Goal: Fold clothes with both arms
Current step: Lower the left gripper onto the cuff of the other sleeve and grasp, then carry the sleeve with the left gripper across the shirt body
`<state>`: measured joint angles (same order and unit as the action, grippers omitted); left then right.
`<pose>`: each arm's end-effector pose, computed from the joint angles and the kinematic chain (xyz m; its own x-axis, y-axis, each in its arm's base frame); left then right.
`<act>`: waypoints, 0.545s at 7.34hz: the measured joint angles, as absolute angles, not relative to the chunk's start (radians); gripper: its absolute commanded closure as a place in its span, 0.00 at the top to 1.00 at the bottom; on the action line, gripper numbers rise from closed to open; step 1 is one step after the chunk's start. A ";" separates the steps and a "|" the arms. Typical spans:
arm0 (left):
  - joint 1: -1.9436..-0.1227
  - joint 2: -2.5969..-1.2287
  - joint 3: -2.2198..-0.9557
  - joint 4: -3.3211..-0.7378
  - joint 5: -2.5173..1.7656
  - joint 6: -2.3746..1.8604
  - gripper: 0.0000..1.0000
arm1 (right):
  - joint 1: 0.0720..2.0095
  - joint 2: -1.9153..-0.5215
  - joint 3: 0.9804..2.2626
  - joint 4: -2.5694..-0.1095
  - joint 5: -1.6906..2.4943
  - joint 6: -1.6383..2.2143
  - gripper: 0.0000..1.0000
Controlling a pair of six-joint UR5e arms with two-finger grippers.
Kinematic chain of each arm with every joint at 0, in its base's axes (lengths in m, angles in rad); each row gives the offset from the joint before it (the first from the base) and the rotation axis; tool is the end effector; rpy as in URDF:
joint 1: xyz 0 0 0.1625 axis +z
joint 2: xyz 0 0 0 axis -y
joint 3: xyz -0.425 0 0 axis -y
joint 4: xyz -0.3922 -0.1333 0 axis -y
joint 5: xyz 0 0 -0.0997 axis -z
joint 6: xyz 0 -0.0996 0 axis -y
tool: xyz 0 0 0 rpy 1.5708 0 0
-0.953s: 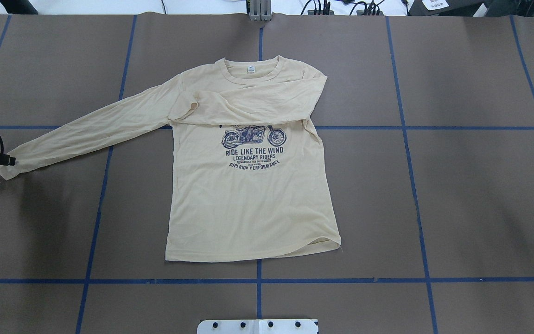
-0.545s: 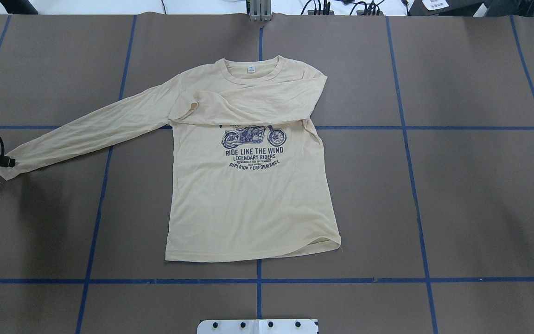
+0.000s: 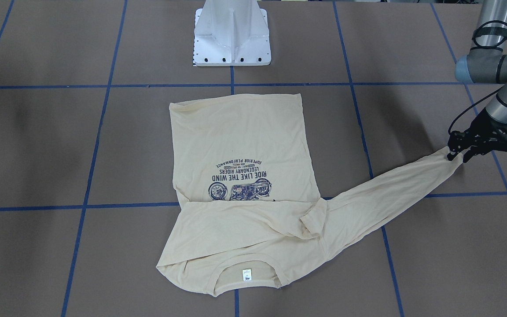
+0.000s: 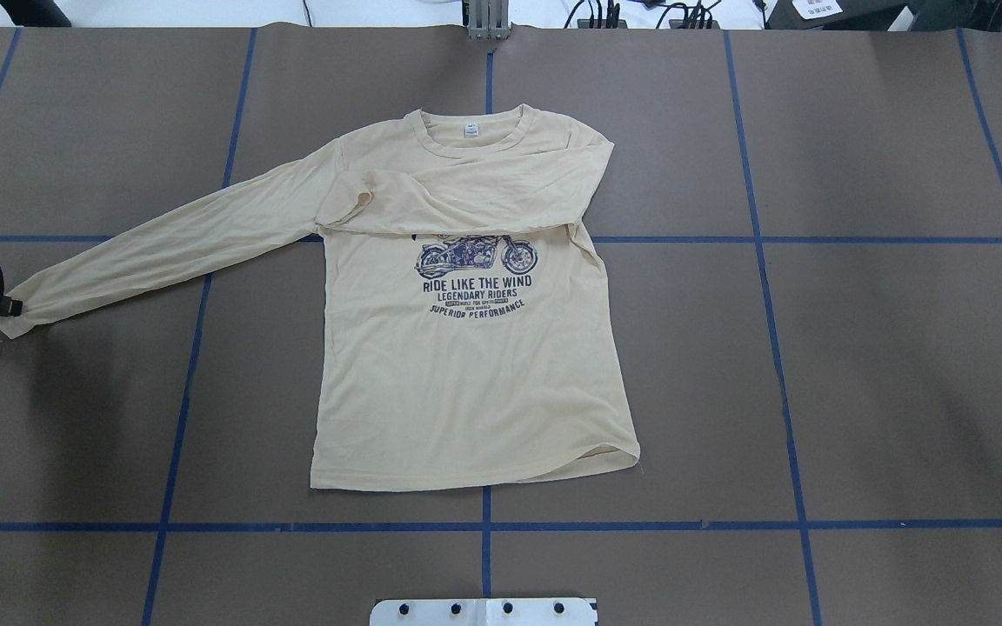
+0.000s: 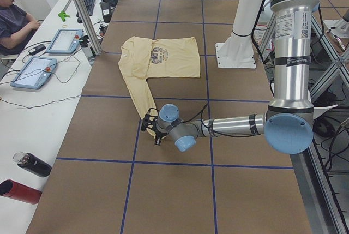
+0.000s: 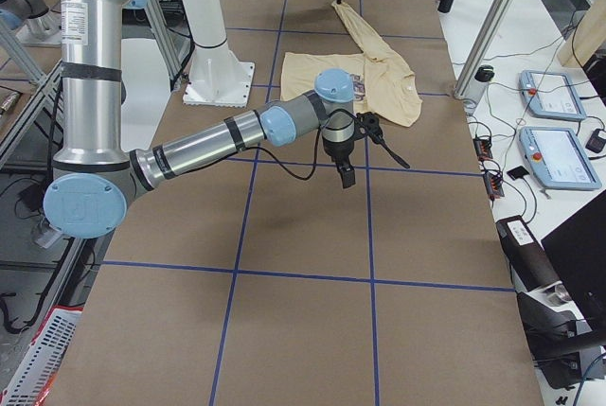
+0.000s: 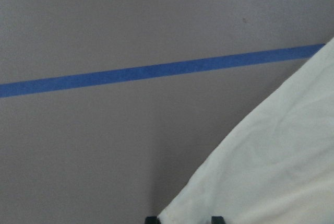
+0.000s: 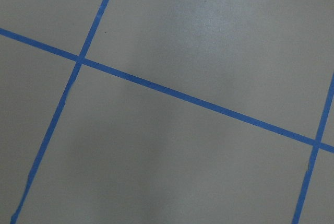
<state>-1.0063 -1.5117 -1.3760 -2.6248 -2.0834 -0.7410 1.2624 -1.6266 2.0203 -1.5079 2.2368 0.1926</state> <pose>0.1888 -0.4560 0.6742 0.6559 0.1660 -0.7364 0.0950 0.9496 0.2987 -0.0720 -0.4625 0.4627 0.7063 -0.3253 0.6287 0.1398 0.9348 0.3266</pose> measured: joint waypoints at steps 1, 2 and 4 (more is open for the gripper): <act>-1.006 -1.510 -1.387 -2.626 -2.086 -0.741 0.00 | 1.262 -1.626 2.020 -1.508 2.236 0.193 1.00; -1.007 -1.511 -1.413 -2.616 -2.108 -0.740 0.00 | 1.262 -1.625 2.019 -1.508 2.236 0.195 1.00; -1.009 -1.528 -1.507 -2.515 -2.184 -0.741 0.00 | 1.262 -1.625 2.019 -1.508 2.234 0.196 1.00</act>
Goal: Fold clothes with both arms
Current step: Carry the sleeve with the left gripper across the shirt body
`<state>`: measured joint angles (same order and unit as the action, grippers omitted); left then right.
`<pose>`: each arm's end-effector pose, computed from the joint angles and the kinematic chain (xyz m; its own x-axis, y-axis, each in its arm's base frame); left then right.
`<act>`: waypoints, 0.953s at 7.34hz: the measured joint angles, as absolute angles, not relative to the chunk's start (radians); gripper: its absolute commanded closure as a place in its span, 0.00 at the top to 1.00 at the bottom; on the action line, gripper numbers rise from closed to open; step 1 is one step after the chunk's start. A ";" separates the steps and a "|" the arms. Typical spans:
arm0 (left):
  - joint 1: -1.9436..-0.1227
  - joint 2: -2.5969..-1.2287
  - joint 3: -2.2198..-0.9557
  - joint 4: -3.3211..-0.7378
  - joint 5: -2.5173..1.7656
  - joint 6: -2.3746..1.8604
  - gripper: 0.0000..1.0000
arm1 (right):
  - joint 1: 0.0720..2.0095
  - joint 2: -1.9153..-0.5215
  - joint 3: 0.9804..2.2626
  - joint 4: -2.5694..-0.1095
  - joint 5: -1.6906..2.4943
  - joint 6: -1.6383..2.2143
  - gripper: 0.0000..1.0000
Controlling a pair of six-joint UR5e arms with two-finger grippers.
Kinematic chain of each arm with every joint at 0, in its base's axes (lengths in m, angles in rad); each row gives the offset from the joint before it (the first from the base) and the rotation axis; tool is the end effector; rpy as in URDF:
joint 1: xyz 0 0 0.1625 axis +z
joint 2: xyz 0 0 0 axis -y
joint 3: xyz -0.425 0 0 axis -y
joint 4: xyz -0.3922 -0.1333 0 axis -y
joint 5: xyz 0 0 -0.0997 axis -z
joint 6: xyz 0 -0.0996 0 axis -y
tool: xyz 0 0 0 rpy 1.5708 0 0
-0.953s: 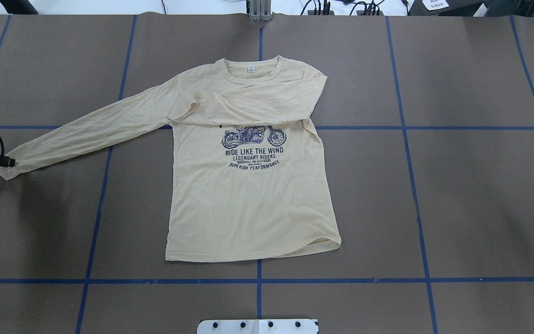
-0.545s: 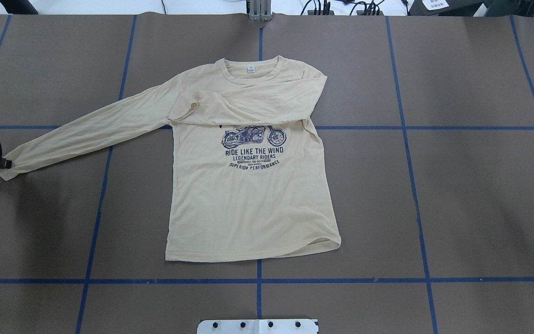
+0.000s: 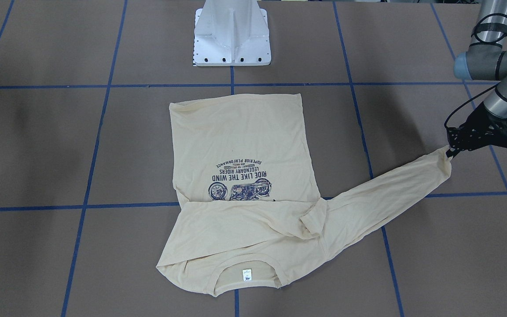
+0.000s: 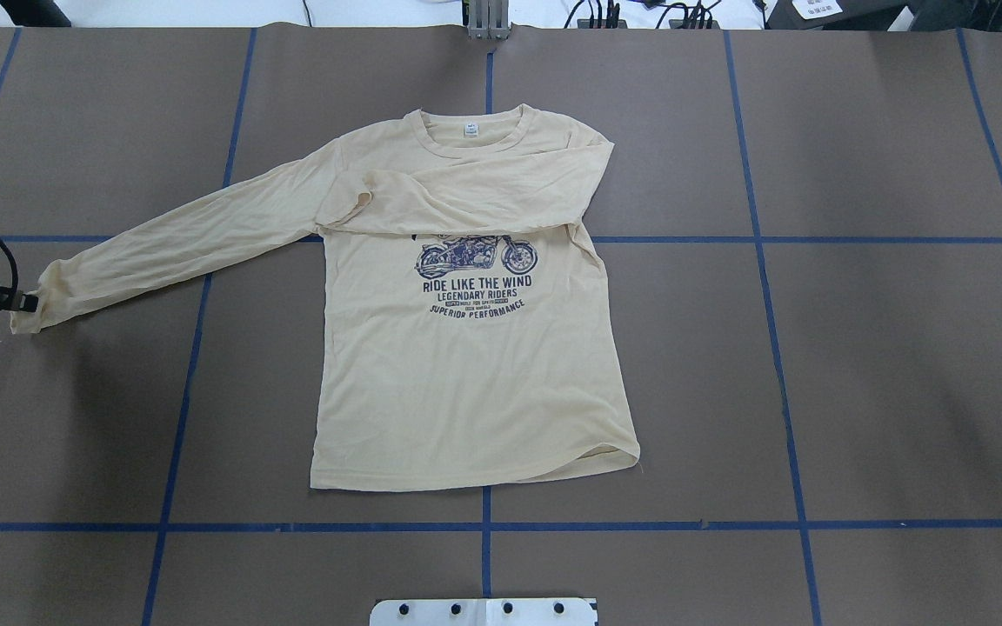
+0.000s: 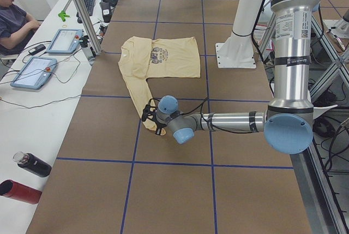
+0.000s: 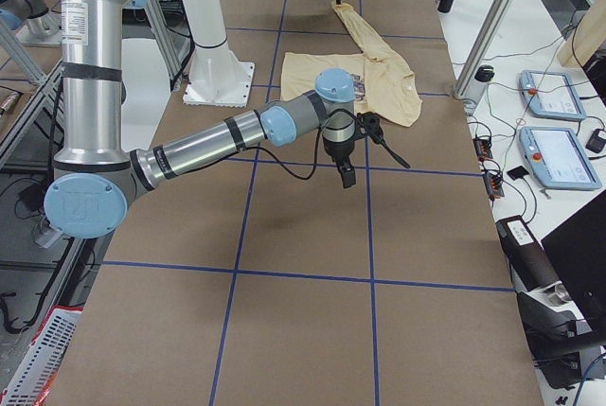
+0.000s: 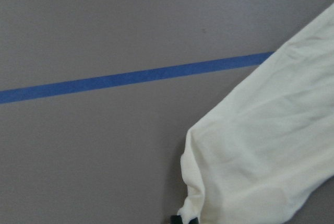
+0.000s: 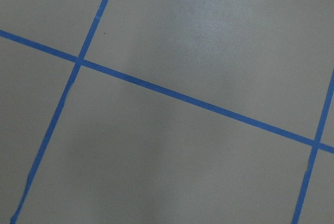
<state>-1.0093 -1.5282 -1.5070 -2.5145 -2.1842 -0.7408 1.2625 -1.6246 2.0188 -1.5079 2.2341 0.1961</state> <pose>0.2015 -0.4629 0.6092 0.5833 0.2060 -0.7857 0.0504 0.9563 0.2881 -0.0720 -0.4634 0.4627 0.7086 -0.3219 0.6279 0.1368 0.9357 0.3252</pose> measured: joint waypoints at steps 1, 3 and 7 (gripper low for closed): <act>-1.010 -1.556 -1.587 -2.388 -2.199 -0.741 0.00 | 1.262 -1.624 2.018 -1.508 2.234 0.197 1.00; -1.010 -1.704 -1.764 -1.996 -2.205 -0.740 0.00 | 1.262 -1.623 2.015 -1.508 2.234 0.197 1.00; -0.993 -2.192 -1.831 -1.314 -2.203 -0.777 0.00 | 1.262 -1.620 2.013 -1.508 2.233 0.200 1.00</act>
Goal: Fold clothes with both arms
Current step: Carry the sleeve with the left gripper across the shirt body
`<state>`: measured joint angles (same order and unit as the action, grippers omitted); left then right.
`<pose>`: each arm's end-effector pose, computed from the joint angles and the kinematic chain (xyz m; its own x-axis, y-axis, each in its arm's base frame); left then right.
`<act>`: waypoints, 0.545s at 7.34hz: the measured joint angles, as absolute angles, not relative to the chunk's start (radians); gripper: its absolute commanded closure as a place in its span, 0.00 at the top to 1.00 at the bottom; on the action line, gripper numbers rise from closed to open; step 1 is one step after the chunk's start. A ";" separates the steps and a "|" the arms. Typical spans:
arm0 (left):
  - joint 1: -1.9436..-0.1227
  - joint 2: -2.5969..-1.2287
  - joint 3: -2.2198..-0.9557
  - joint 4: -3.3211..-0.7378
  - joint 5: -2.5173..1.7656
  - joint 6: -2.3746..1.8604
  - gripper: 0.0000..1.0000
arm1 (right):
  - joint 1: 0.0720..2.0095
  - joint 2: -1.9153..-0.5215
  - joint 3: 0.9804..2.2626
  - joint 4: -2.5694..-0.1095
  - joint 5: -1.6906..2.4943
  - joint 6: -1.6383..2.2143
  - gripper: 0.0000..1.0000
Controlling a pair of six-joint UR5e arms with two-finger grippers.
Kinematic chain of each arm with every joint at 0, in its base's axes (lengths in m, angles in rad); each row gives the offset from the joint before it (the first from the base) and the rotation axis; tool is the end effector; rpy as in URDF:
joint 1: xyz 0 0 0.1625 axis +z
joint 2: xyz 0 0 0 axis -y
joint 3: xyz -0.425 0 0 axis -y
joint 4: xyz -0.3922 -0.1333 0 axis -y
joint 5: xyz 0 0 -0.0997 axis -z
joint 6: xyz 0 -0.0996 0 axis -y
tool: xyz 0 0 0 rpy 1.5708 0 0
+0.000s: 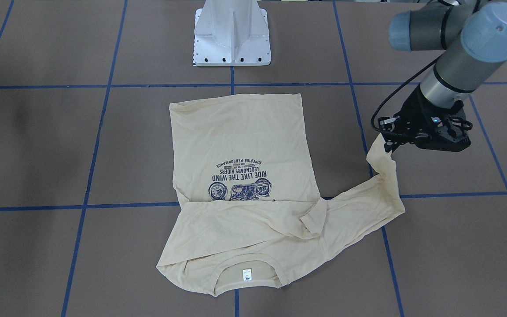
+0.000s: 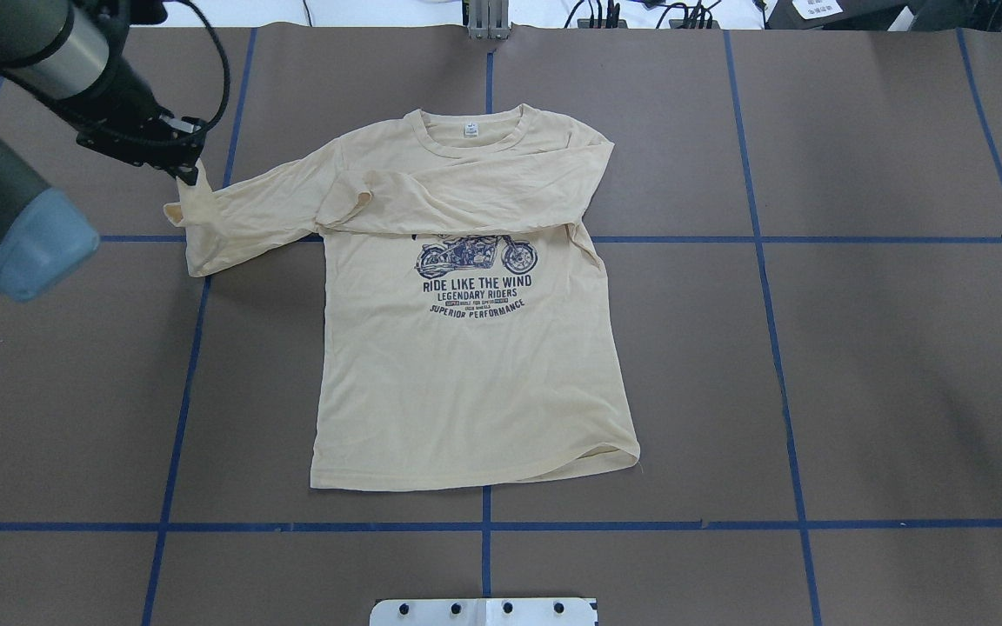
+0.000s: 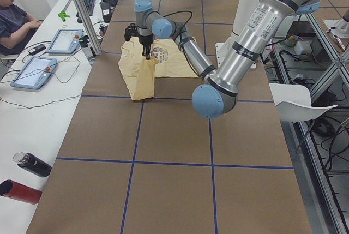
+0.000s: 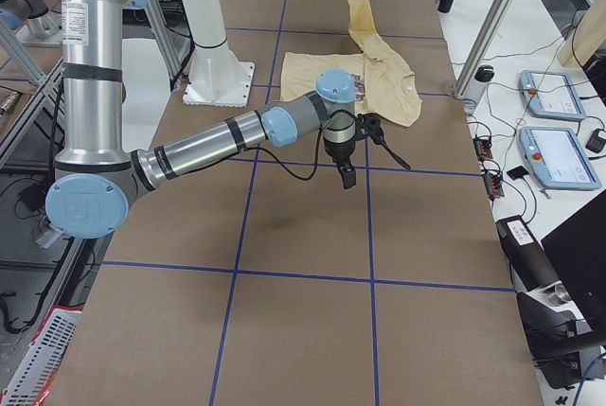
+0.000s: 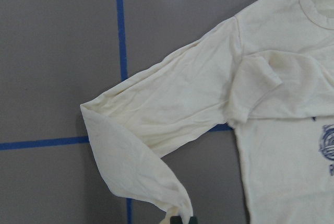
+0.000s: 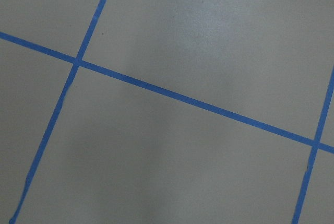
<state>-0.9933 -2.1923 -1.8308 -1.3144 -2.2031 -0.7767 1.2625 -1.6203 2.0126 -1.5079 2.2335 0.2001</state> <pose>0.2787 -0.5641 0.2122 0.6577 0.0446 -0.7520 0.0256 0.9963 0.0815 -0.0726 -0.4654 0.4637 0.7099 -0.3169 0.6290 0.1341 0.9375 0.3210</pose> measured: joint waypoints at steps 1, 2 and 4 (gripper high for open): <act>-0.983 -2.299 -1.778 -1.267 -2.204 -0.829 0.00 | 1.262 -1.620 2.013 -1.508 2.233 0.201 1.00; -0.965 -2.411 -1.688 -1.249 -2.204 -0.888 0.00 | 1.262 -1.620 2.013 -1.508 2.233 0.201 1.00; -0.917 -2.648 -1.436 -1.244 -2.199 -0.991 0.00 | 1.262 -1.620 2.013 -1.508 2.233 0.201 1.00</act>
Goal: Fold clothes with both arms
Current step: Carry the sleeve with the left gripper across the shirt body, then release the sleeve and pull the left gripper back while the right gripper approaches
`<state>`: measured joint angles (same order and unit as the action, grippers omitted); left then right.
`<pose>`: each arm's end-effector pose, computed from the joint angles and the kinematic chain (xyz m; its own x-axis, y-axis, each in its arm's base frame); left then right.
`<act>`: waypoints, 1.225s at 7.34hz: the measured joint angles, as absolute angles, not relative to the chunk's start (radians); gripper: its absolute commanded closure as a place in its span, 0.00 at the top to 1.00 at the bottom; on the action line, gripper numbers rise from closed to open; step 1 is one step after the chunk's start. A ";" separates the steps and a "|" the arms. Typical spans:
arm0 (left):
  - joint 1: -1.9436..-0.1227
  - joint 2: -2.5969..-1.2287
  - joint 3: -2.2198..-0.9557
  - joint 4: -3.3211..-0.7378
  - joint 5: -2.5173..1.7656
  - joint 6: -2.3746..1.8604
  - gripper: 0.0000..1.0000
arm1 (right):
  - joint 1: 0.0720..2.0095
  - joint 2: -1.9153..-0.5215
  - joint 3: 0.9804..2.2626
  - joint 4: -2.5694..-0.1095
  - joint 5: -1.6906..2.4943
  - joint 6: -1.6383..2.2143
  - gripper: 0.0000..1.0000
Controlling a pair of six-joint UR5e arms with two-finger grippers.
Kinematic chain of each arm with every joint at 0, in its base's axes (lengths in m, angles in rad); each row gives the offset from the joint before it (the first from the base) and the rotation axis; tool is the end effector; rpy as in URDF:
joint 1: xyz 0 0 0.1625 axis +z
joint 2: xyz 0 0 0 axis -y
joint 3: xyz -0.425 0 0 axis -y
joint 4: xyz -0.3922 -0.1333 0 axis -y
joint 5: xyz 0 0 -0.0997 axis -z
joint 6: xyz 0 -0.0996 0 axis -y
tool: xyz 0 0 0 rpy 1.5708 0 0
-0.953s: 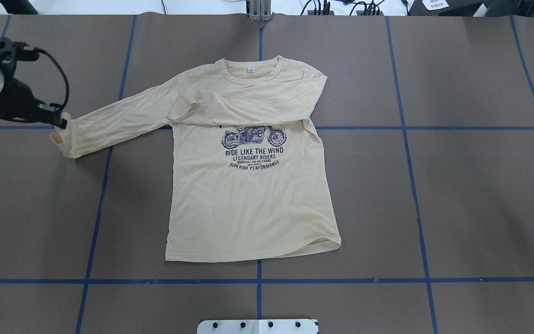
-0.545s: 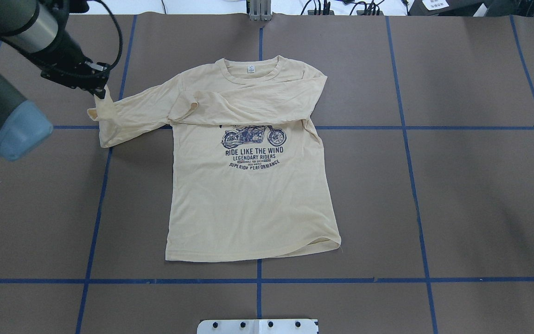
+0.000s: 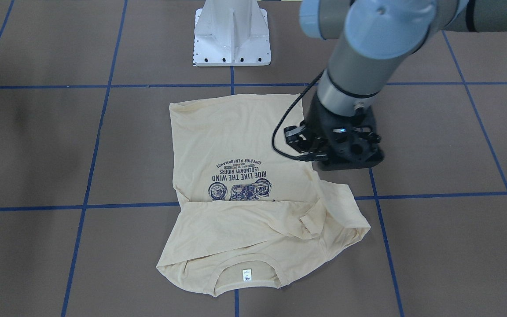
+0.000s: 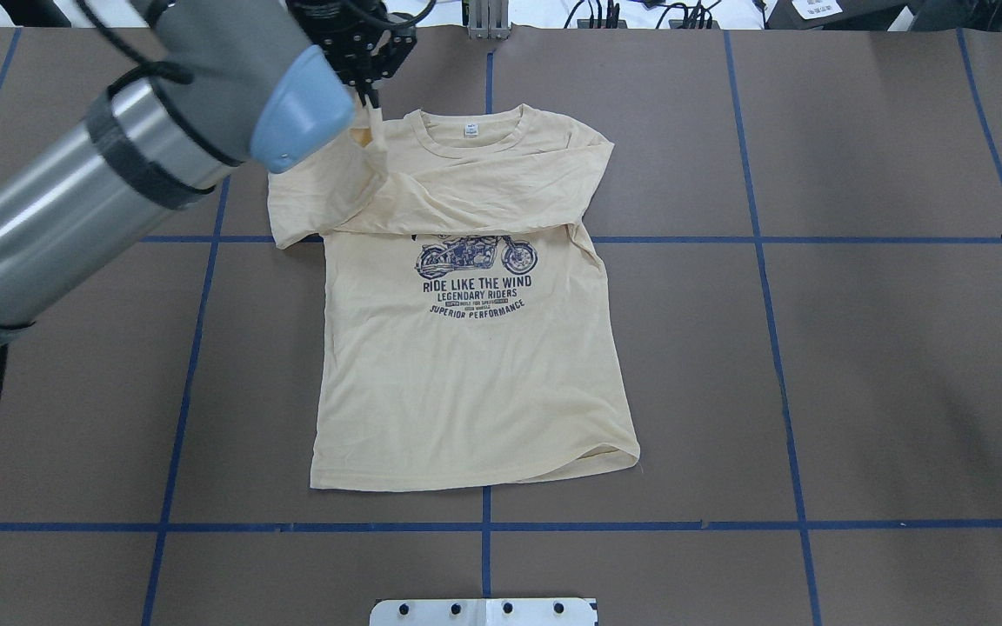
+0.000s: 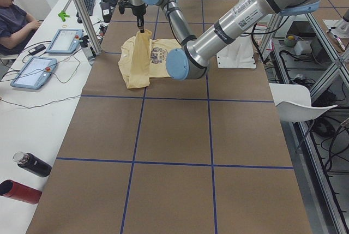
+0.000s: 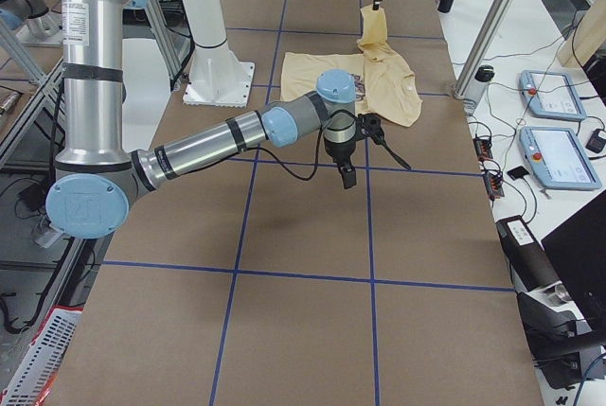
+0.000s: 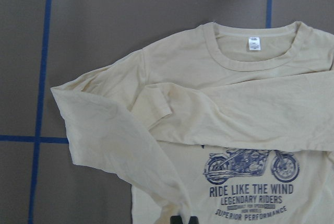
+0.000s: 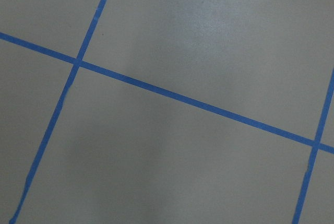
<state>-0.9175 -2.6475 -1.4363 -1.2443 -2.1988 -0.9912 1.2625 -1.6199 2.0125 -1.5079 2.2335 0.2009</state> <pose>0.3860 -0.6273 0.0550 0.6541 -0.1254 -0.7459 0.0933 0.9920 -0.0850 -0.0726 -0.4655 0.4636 0.7100 -0.3163 0.6292 0.1335 0.9377 0.3208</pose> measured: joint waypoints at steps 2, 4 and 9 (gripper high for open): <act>-0.831 -2.820 -1.196 -1.292 -2.190 -1.111 0.00 | 1.262 -1.621 2.013 -1.508 2.233 0.201 1.00; -0.749 -2.927 -0.952 -1.465 -2.122 -1.299 0.00 | 1.262 -1.624 2.013 -1.507 2.233 0.202 1.00; -0.668 -2.961 -0.702 -1.869 -1.953 -1.711 1.00 | 1.262 -1.621 2.014 -1.507 2.233 0.205 1.00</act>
<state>-0.6680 -2.9607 -0.7022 -1.8694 -1.9534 -1.7107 1.2621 -1.6211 2.0136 -1.5070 2.2335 0.2047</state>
